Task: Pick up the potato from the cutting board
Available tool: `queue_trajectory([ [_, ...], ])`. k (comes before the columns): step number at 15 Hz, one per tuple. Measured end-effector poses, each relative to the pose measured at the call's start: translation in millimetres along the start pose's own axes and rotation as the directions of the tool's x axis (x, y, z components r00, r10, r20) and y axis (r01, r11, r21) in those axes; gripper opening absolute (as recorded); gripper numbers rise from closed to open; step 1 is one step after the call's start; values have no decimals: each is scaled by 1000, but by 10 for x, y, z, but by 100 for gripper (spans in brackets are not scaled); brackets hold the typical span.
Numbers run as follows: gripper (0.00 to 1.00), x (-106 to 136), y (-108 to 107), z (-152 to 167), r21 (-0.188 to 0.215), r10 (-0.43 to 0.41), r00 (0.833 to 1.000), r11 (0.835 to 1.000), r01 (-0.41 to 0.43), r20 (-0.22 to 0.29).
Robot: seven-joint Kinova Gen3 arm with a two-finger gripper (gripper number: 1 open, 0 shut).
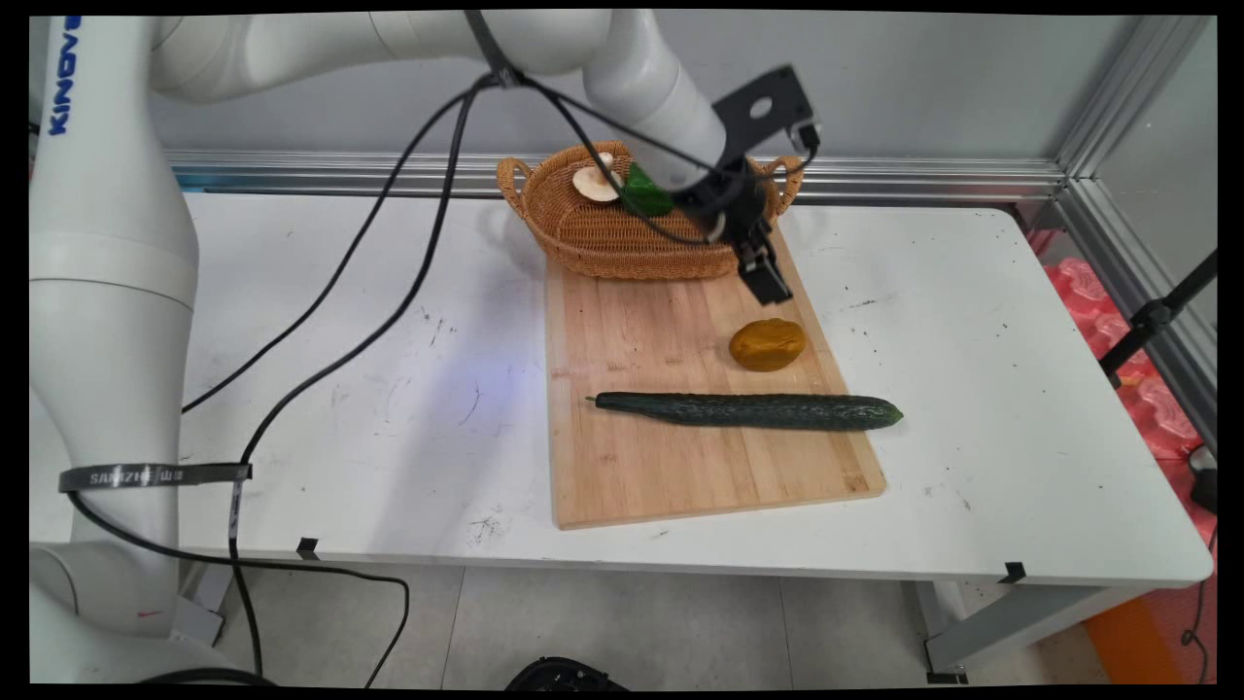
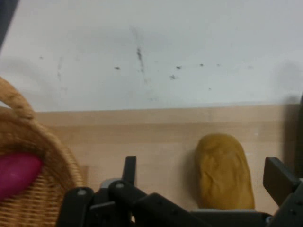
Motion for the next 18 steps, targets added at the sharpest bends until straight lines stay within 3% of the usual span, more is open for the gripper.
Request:
queue_trajectory([
  [8, 100, -186, 240, 309, -25, -29, 999, 999, 30, 29],
  [18, 100, -311, 266, 603, -35, -62, 997, 997, 63, 38],
])
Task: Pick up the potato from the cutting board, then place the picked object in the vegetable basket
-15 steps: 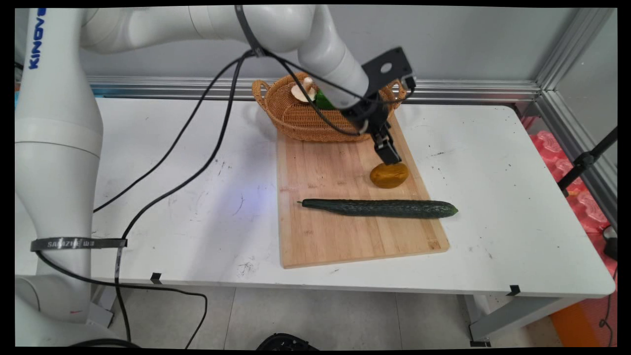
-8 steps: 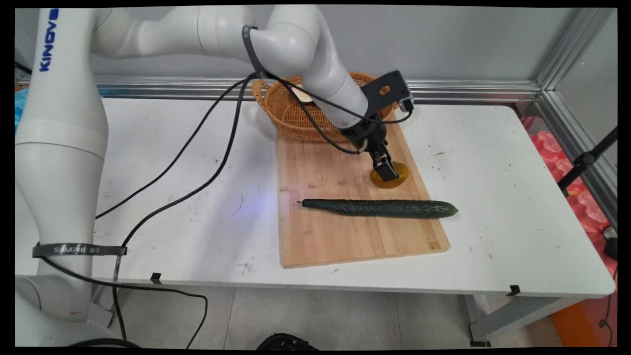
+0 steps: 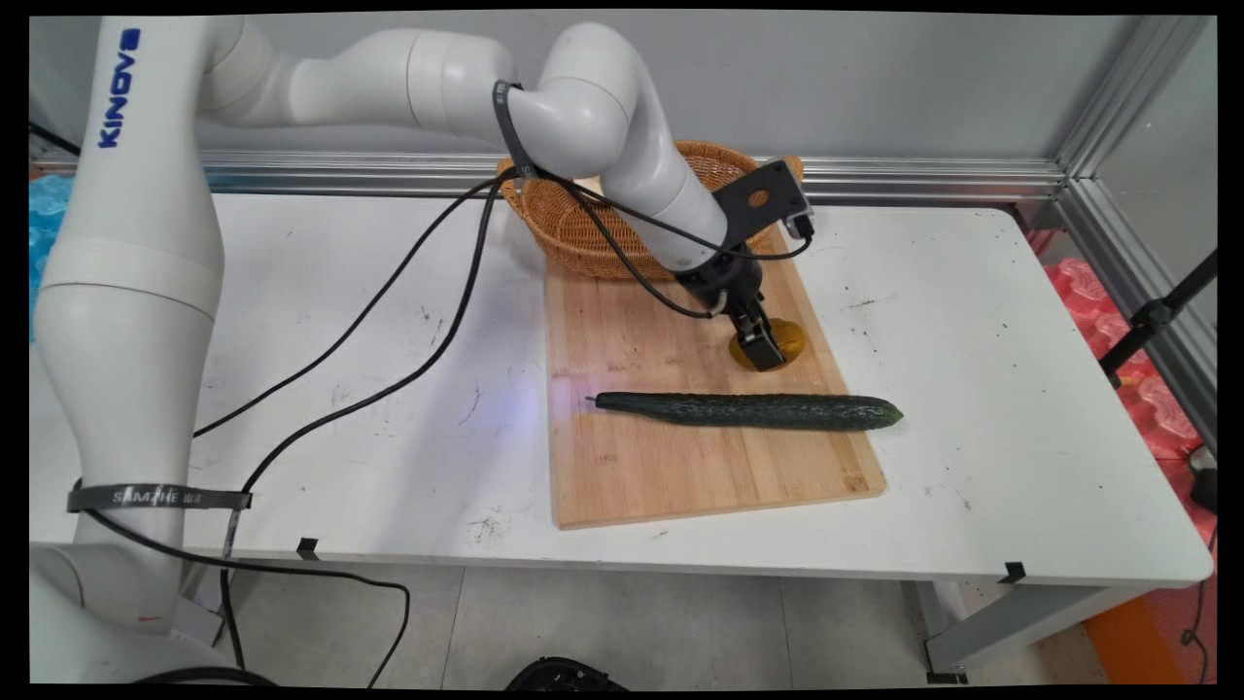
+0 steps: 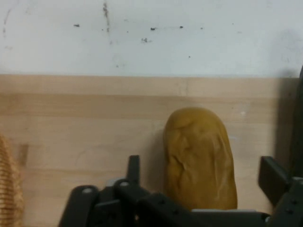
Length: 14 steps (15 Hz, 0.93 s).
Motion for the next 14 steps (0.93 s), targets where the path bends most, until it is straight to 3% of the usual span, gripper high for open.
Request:
queue_trajectory([
  [1, 100, -8, 1, 23, -3, -2, 1000, 1000, 2, 1],
  [2, 0, -17, 1, 48, -8, -5, 1000, 1000, 5, 2],
  [8, 0, -14, -19, 84, -25, -22, 1000, 999, 22, -5],
  [14, 0, 217, -147, -290, -41, -7, 999, 999, 5, -42],
])
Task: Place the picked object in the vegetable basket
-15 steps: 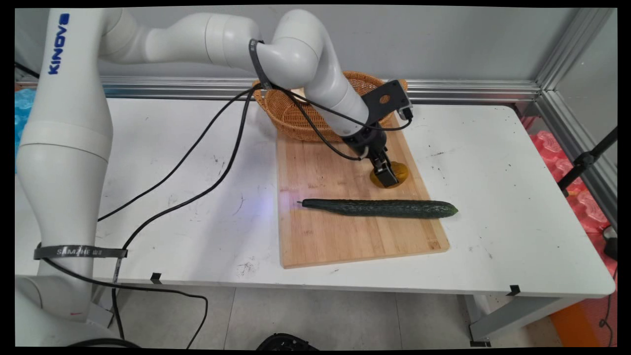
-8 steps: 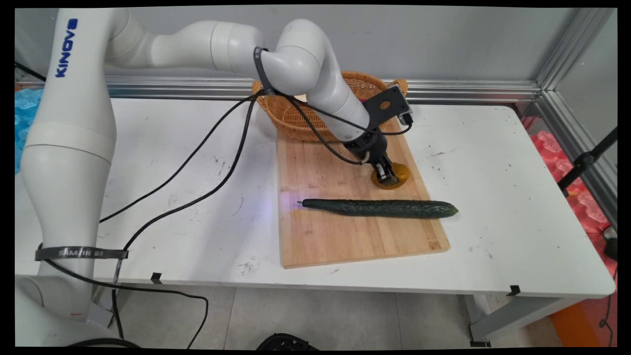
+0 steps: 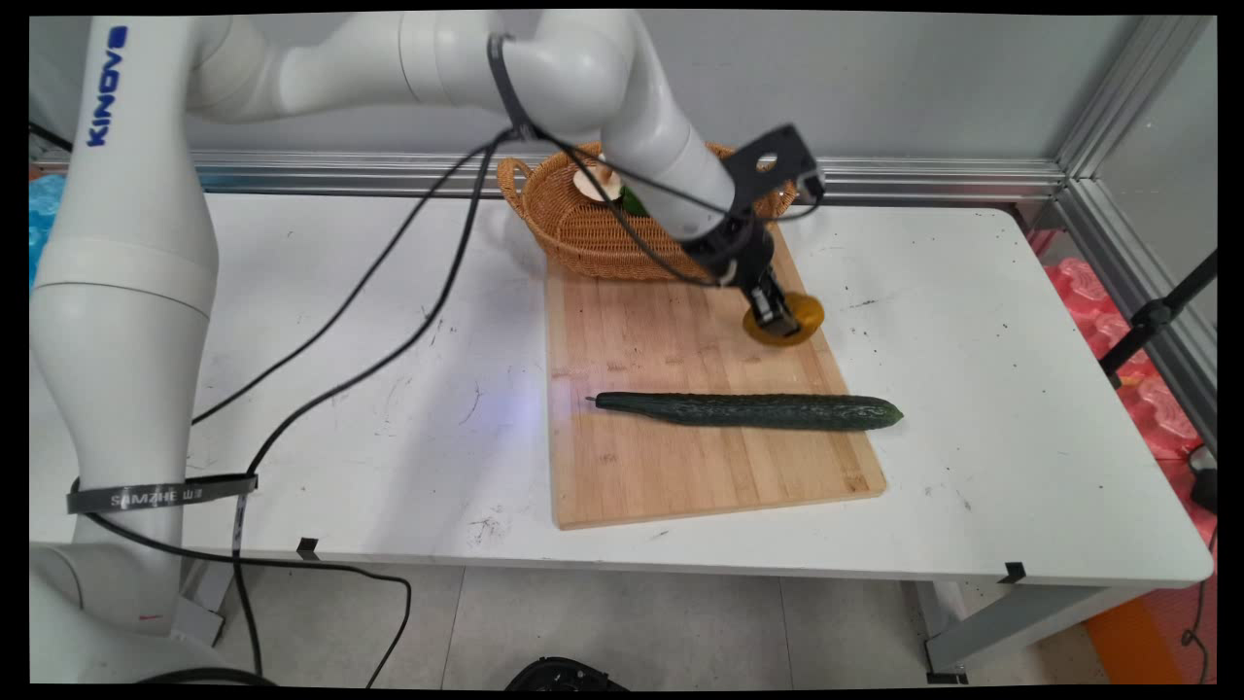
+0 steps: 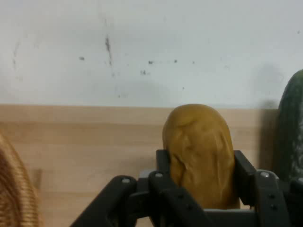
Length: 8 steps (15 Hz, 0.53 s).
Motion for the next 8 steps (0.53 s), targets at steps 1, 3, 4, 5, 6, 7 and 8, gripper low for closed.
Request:
queue_trajectory([
  [1, 0, 65, -36, -88, -1, 10, 1000, 1000, -10, -8],
  [3, 0, 181, -118, -250, 0, 25, 999, 1000, -25, -22],
  [4, 0, 242, -182, -347, 5, 31, 999, 1000, -31, -29],
  [5, 0, 275, -233, -415, 8, 35, 999, 999, -35, -32],
  [6, 0, 299, -289, -481, 13, 37, 999, 999, -37, -33],
  [7, 0, 309, -361, -553, 18, 37, 999, 999, -37, -34],
  [8, 0, 306, -437, -623, 25, 37, 999, 999, -36, -32],
])
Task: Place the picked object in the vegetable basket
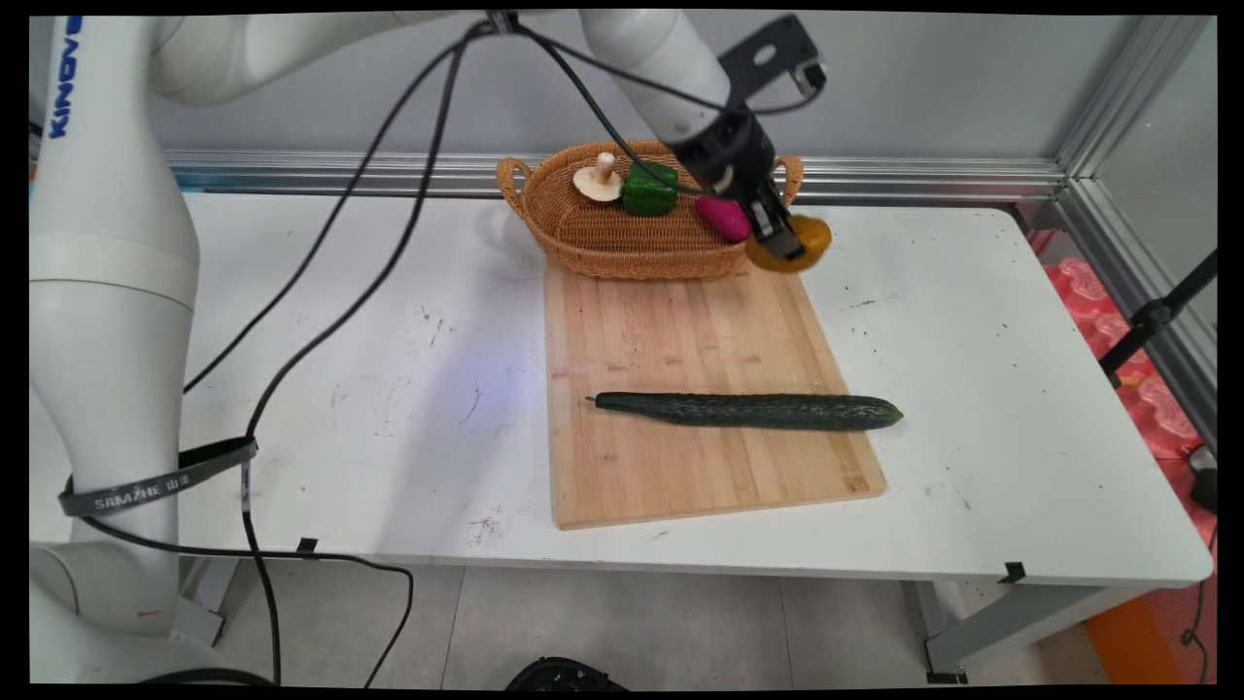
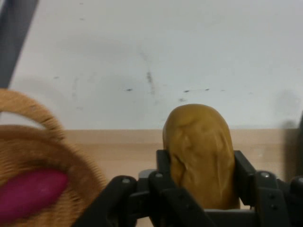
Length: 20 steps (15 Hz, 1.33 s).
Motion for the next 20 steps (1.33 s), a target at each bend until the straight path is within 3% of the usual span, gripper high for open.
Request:
queue_trajectory([
  [5, 0, -189, -401, -291, 47, -2, 999, 999, 0, 34],
  [11, 0, -584, -705, -487, 84, -2, 994, 996, -7, 110],
  [16, 0, -1015, -940, -534, 110, 5, 984, 994, -25, 179],
  [20, 0, -1246, -1073, -502, 122, 4, 979, 992, -29, 203],
])
